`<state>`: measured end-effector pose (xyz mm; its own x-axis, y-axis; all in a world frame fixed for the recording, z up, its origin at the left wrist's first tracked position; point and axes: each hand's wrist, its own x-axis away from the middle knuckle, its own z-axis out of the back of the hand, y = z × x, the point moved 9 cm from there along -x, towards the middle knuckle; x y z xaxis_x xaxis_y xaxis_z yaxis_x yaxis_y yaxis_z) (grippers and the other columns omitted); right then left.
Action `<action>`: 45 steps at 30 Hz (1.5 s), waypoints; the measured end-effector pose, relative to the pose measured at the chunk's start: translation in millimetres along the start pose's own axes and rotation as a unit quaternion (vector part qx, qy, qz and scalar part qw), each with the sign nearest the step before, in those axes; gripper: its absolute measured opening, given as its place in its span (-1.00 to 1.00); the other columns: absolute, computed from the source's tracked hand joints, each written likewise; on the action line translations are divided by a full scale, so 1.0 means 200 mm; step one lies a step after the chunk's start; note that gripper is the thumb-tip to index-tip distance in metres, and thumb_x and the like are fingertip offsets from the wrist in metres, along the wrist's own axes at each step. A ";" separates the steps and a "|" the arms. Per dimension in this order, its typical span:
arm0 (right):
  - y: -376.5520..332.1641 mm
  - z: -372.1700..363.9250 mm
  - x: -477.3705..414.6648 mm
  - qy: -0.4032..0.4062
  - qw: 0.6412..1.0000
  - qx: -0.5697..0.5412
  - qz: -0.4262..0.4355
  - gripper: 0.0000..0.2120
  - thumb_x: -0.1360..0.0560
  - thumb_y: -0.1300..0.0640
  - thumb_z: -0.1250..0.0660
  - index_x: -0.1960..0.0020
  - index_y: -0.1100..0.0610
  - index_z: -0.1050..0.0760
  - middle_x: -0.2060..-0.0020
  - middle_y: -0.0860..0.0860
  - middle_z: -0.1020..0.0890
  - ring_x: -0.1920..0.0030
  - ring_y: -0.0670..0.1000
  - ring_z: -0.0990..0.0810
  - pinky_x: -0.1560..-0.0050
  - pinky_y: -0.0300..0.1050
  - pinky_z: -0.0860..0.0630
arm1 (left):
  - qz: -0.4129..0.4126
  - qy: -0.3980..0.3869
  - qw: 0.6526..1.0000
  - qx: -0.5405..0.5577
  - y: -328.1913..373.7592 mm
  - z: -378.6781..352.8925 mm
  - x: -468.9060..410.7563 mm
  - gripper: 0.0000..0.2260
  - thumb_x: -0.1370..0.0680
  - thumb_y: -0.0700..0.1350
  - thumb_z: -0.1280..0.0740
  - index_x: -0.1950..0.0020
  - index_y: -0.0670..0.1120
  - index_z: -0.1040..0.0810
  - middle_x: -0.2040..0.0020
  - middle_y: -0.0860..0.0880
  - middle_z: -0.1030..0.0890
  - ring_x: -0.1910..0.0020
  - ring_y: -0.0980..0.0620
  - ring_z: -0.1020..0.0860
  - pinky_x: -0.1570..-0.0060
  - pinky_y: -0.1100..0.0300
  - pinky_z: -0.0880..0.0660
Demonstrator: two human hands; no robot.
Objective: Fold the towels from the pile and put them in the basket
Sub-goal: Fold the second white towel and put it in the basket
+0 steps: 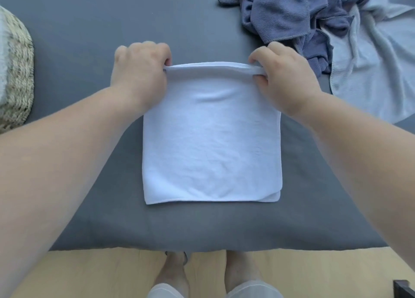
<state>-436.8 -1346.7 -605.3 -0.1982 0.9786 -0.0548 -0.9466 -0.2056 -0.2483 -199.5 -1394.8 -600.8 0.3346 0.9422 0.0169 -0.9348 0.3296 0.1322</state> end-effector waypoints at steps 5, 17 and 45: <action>-0.10 0.05 0.17 0.023 1.000 -0.015 -0.003 -0.86 -0.46 0.23 -0.32 0.01 0.18 -0.60 0.11 0.16 -0.54 0.10 0.24 -0.52 0.17 -0.01 -0.32 | -0.046 0.043 0.997 0.034 0.04 0.03 0.23 -0.72 -0.44 -0.33 -0.28 -0.04 -0.11 -0.68 0.10 -0.16 -0.57 0.10 -0.26 -0.53 0.13 -0.05 -0.40; -0.26 -0.06 0.86 -0.006 0.995 -0.098 -0.018 -0.78 -0.29 0.44 -0.42 0.21 0.17 -0.52 0.26 0.01 -0.51 0.29 0.10 -0.43 0.31 -0.01 -0.41 | -0.039 0.103 0.985 0.137 0.07 -0.06 0.94 -0.78 -0.34 -0.43 -0.32 0.17 -0.18 -0.67 0.25 -0.11 -0.53 0.32 -0.17 -0.43 0.32 -0.05 -0.39; -0.41 -0.05 1.12 0.036 0.996 -0.047 -0.073 -0.83 -0.44 -0.02 -0.42 0.14 0.10 -0.61 0.18 -0.01 -0.55 0.16 0.11 -0.47 0.10 -0.04 -0.32 | -0.031 0.071 0.984 0.160 0.10 -0.09 1.20 -0.82 -0.51 -0.05 -0.38 0.10 -0.16 -0.67 0.16 -0.07 -0.58 0.20 -0.16 -0.49 0.19 -0.06 -0.43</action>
<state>-401.0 -1111.6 -606.9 -0.0389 0.9960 -0.0801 -0.9355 -0.0644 -0.3474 -140.0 -1160.6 -611.4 0.3483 0.9274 -0.1364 -0.8200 0.3720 0.4349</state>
